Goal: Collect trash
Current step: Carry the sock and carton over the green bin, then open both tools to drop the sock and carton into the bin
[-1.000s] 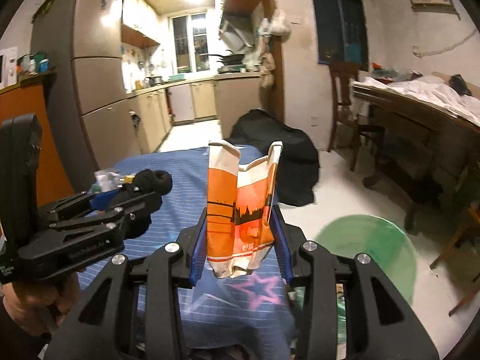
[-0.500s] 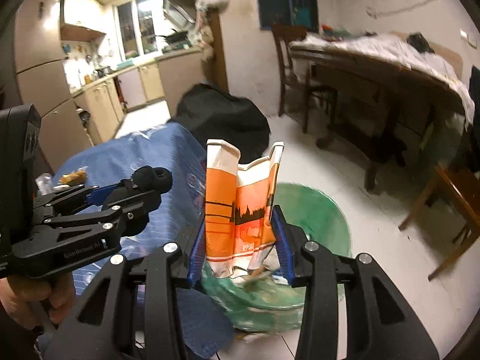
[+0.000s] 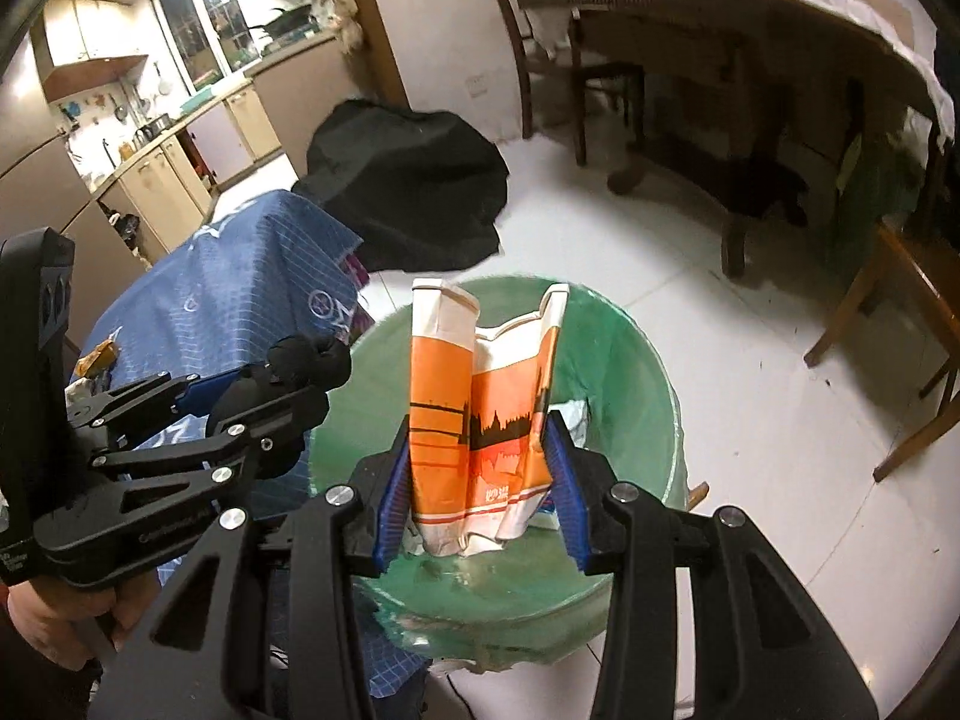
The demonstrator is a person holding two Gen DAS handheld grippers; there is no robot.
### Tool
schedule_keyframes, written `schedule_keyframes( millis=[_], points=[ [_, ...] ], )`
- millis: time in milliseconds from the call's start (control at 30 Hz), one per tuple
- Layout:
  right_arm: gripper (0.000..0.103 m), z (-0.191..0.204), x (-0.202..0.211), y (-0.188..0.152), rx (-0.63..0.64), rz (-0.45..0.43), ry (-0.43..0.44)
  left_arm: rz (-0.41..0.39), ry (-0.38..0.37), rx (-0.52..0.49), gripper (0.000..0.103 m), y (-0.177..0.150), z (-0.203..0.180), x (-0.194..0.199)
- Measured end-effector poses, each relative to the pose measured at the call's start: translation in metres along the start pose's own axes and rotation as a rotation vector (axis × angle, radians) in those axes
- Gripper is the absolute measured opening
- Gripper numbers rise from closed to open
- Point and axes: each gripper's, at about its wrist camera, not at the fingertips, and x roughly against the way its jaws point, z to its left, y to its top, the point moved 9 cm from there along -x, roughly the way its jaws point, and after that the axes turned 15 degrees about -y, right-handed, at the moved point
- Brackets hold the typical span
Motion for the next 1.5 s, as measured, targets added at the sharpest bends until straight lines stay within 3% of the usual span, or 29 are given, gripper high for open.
schedule_keyframes(
  millis=[233, 867, 933, 1033, 1500],
  points=[
    [0.041, -0.006, -0.020, -0.007, 0.000, 0.059, 0.000, 0.051, -0.005, 0.016, 0.050, 0.001, 0.015, -0.032],
    [0.044, -0.024, -0.044, -0.013, -0.030, 0.088, 0.009, 0.017, -0.034, 0.018, 0.051, 0.013, 0.016, -0.056],
    [0.047, -0.024, -0.043, -0.013, -0.030, 0.085, 0.012, 0.009, -0.029, 0.023, 0.056, 0.014, 0.016, -0.055],
    [0.059, -0.025, -0.041, -0.014, -0.040, 0.083, 0.018, -0.004, -0.024, 0.030, 0.071, 0.017, 0.016, -0.050],
    [0.061, -0.028, -0.011, -0.013, -0.033, -0.003, 0.000, -0.024, -0.023, 0.018, 0.072, 0.014, 0.009, -0.025]
  ],
)
